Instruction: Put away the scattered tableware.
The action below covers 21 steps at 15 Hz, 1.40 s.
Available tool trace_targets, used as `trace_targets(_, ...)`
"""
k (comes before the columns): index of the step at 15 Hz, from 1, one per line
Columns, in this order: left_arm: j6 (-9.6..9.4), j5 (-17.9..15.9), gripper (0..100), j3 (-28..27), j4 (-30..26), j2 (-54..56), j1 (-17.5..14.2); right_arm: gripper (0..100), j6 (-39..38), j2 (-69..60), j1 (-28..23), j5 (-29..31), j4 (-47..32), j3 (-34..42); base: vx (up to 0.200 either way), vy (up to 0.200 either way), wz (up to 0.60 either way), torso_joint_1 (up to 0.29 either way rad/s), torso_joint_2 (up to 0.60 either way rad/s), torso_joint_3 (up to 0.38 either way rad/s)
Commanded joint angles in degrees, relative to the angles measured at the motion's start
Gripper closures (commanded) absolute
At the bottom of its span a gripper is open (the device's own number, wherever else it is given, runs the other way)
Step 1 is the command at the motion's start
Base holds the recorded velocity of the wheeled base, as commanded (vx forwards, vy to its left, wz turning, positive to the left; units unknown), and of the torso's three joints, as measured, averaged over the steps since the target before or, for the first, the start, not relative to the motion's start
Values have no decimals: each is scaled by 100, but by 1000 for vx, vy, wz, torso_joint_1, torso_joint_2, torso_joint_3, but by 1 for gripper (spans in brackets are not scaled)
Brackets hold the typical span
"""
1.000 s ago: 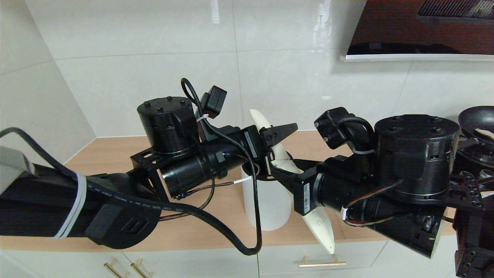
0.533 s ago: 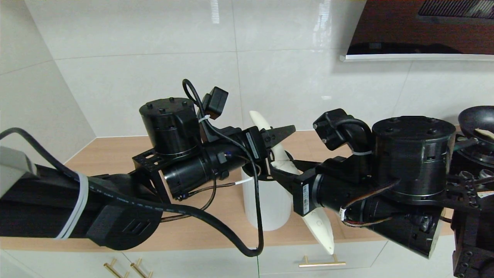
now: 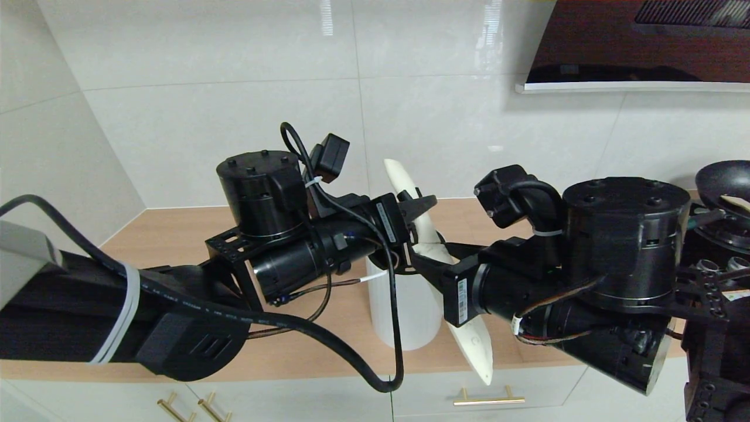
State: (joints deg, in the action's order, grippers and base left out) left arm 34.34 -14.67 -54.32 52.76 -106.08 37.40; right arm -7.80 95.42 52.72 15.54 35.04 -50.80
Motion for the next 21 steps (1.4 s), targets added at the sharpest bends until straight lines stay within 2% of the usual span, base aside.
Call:
trace_targets(1, 2, 16, 100, 0, -3, 79, -5, 100, -2, -5, 1, 37, 12, 0, 0, 0, 0, 0, 0, 0)
trace_targets(3, 2, 43, 100, -8, 94, 105, -5, 100, -2, -14, -8, 107, 21, -9, 0, 0, 0, 0, 0, 0)
trace_targets(4, 2, 148, 100, -26, 147, 132, -5, 0, -11, -23, -8, 107, 65, 0, 0, 0, 0, 0, 0, 0)
trace_targets(6, -6, 315, 100, -96, 287, 264, -40, 0, -2, -128, -34, 124, 232, 26, 0, 0, 0, 0, 0, 0)
trace_targets(10, -42, 315, 100, -87, 366, 879, -365, 0, 68, -709, -184, 116, 205, 167, 0, 0, 0, 0, 0, 0)
trace_targets(11, -94, 306, 100, -87, 366, 1169, -558, 0, 77, -849, -377, 116, 188, 158, 0, 0, 0, 0, 0, 0)
trace_targets(12, -252, 306, 100, -70, 358, 1309, -673, 0, 103, -867, -509, 107, 188, 158, 0, 0, 0, 0, 0, 0)
trace_targets(14, -824, 289, 100, -70, 410, 1336, -989, 0, 209, -832, -667, 107, 188, 158, 0, 0, 0, 0, 0, 0)
trace_targets(15, -1263, 280, 100, -43, 665, 1274, -1165, 0, 218, -814, -676, 107, 188, 167, 0, 0, 0, 0, 0, 0)
trace_targets(16, -1509, 271, 100, 0, 999, 1151, -1191, 0, 226, -770, -693, 107, 188, 158, 0, 0, 0, 0, 0, 0)
trace_targets(18, -1905, 166, 100, 106, 1553, 888, -1174, 0, 226, -700, -816, 107, 188, 149, 0, 0, 0, 0, 0, 0)
trace_targets(20, -2406, 95, 100, 159, 1694, 580, -1165, 0, 235, -586, -825, 107, 188, 140, 0, 0, 0, 0, 0, 0)
trace_targets(21, -2441, 87, 100, 167, 1702, 562, -1165, 0, 235, -577, -825, 107, 188, 140, 0, 0, 0, 0, 0, 0)
